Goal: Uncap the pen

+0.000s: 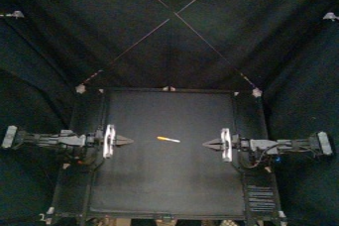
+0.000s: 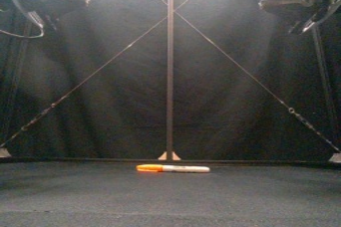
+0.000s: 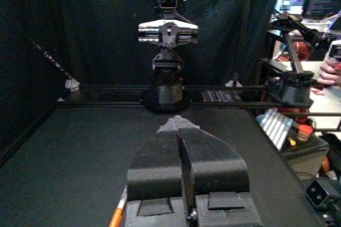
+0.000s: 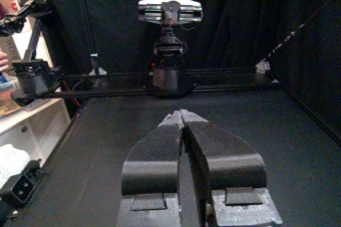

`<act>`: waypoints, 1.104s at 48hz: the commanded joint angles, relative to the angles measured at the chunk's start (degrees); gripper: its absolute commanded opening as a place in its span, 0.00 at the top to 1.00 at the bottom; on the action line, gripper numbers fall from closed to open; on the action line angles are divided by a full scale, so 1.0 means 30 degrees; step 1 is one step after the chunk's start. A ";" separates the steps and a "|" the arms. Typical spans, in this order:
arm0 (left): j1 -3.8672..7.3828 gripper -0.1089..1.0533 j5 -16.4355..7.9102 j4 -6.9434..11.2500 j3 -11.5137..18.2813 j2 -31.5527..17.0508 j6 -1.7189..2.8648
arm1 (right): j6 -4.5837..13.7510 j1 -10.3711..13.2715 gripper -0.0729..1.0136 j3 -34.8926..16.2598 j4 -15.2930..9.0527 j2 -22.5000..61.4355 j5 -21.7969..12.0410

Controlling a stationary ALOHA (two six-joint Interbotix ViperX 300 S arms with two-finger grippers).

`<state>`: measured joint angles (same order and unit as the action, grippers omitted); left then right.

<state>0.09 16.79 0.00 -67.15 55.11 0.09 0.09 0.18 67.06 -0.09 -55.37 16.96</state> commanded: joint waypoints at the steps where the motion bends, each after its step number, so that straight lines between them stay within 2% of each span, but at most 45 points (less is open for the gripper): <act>1: 0.0352 0.96 0.0850 -0.0088 -0.0059 -0.1436 -0.0176 | 0.0117 0.0732 0.95 -0.0176 0.0000 0.1201 0.0293; 4: 0.0498 0.95 0.1377 -0.0088 0.0000 -0.2402 -0.0176 | 0.0146 0.1143 0.92 -0.0264 0.0000 0.2344 0.0322; 11: 0.1025 0.90 0.2373 -0.0088 0.0293 -0.5215 -0.0176 | 0.0146 0.2080 0.88 -0.1201 0.0176 0.7178 0.0322; 16: 0.1436 0.82 0.2520 -0.0088 0.0498 -0.6826 -0.0176 | 0.0146 0.2490 0.87 -0.2344 0.0205 1.0459 0.0352; 19: 0.1553 0.76 0.2520 -0.0059 0.0557 -0.7559 -0.0146 | 0.0117 0.2695 0.82 -0.3193 0.0059 1.2393 0.0352; 24: 0.1553 0.62 0.2520 -0.0029 0.0557 -0.8496 -0.0146 | -0.0059 0.3047 0.63 -0.4307 -0.0029 1.4678 0.0352; 32: 0.1582 0.35 0.2520 -0.0029 0.0645 -0.9785 -0.0146 | 0.0088 0.4014 0.20 -0.5977 0.0059 1.7988 0.0322; 36: 0.1611 0.23 0.2520 -0.0029 0.0762 -1.0342 -0.0146 | 0.0059 0.4189 0.07 -0.6797 -0.0029 1.9365 0.0234; 42: 0.1758 0.11 0.2520 0.0000 0.0937 -1.0869 -0.0146 | -0.0059 0.4219 0.07 -0.7910 -0.0059 2.1152 -0.0176; 50: 0.1758 0.11 0.2520 0.0000 0.1143 -1.1045 -0.0146 | -0.0088 0.4395 0.08 -0.8408 -0.0088 2.2441 -0.0908; 53: 0.1816 0.11 0.2520 0.0000 0.1201 -1.1074 -0.0176 | -0.0088 0.4365 0.12 -0.8350 -0.0088 2.2588 -0.0967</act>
<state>5.27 23.91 -0.09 -65.04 21.97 -0.35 -0.09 12.92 42.63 -0.26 13.01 14.24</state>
